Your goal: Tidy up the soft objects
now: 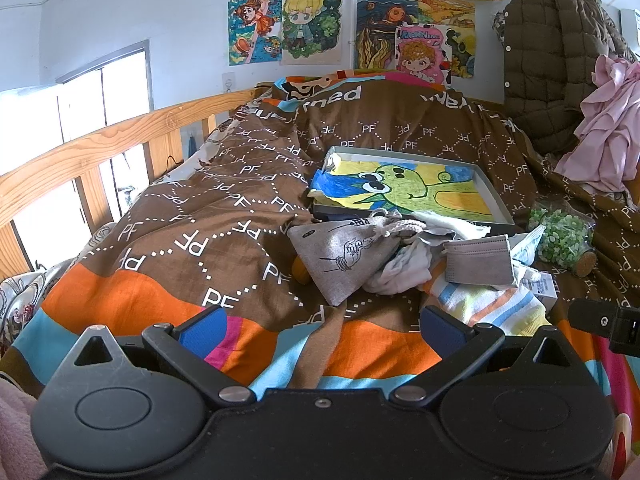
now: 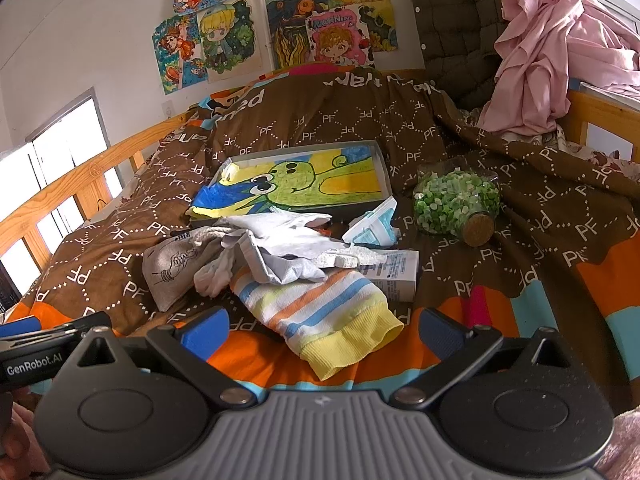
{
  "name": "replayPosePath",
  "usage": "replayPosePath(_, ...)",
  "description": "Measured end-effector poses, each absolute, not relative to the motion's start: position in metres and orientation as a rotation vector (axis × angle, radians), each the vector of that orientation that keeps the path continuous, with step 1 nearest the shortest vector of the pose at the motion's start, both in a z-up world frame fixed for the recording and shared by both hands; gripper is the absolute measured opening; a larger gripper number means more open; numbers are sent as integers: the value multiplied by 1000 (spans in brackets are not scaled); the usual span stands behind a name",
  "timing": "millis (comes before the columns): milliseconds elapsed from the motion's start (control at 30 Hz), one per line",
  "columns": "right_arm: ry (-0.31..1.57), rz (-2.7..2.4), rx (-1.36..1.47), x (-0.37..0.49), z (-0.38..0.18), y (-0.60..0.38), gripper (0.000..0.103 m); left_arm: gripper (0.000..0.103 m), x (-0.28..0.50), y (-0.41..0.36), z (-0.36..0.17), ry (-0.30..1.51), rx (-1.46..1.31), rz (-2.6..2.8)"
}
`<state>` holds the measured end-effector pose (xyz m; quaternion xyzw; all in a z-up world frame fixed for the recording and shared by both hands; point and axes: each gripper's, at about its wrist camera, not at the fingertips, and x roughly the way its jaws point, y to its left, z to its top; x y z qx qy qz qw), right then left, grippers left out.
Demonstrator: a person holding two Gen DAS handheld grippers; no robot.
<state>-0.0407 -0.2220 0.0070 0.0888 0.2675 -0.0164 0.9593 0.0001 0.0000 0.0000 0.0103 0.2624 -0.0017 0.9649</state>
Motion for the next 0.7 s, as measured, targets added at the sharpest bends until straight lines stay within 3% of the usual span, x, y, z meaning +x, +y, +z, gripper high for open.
replayPosePath(467,606,-41,173,-36,-1,-217,103,102,10,2,4,575,8,3)
replayPosePath(700,700,24,188,-17,-5,-217,103,102,35,15,-5,701,-50,-43)
